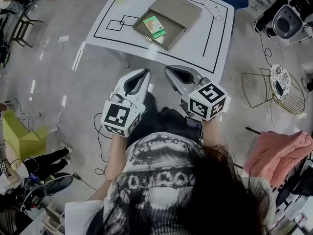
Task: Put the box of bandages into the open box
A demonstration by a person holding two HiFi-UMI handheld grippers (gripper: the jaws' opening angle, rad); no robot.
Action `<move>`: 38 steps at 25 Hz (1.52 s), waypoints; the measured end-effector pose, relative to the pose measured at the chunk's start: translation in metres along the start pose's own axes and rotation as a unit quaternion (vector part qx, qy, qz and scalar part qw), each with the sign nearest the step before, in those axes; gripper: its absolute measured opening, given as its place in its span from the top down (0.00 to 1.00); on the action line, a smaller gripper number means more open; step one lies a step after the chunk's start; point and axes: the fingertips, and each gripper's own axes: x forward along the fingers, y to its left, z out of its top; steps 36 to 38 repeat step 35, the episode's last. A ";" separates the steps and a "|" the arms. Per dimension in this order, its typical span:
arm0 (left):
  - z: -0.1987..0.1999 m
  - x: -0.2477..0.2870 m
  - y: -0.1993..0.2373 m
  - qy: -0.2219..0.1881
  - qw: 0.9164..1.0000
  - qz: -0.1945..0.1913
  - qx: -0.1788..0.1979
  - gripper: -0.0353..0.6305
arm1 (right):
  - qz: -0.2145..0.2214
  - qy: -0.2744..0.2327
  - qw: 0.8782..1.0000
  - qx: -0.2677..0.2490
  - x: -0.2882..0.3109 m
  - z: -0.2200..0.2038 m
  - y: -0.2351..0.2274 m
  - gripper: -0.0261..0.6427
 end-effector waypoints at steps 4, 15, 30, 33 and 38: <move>-0.002 -0.008 -0.005 0.003 1.000 0.003 0.003 0.95 | 0.001 -0.008 1.000 -0.008 -0.005 0.002 0.007 0.97; -0.004 -0.025 -0.012 0.000 1.000 0.009 0.005 0.95 | 0.011 -0.016 0.999 -0.038 -0.012 0.005 0.028 0.97; -0.010 -0.034 -0.022 -0.001 1.000 0.002 0.005 0.95 | 0.007 -0.013 0.998 -0.061 -0.019 0.002 0.039 0.97; -0.009 -0.032 -0.020 -0.005 1.000 0.005 0.005 0.95 | 0.007 -0.016 0.998 -0.066 -0.018 0.005 0.036 0.97; -0.008 -0.031 -0.017 -0.008 1.000 0.008 0.006 0.95 | 0.008 -0.018 0.997 -0.072 -0.016 0.007 0.033 0.97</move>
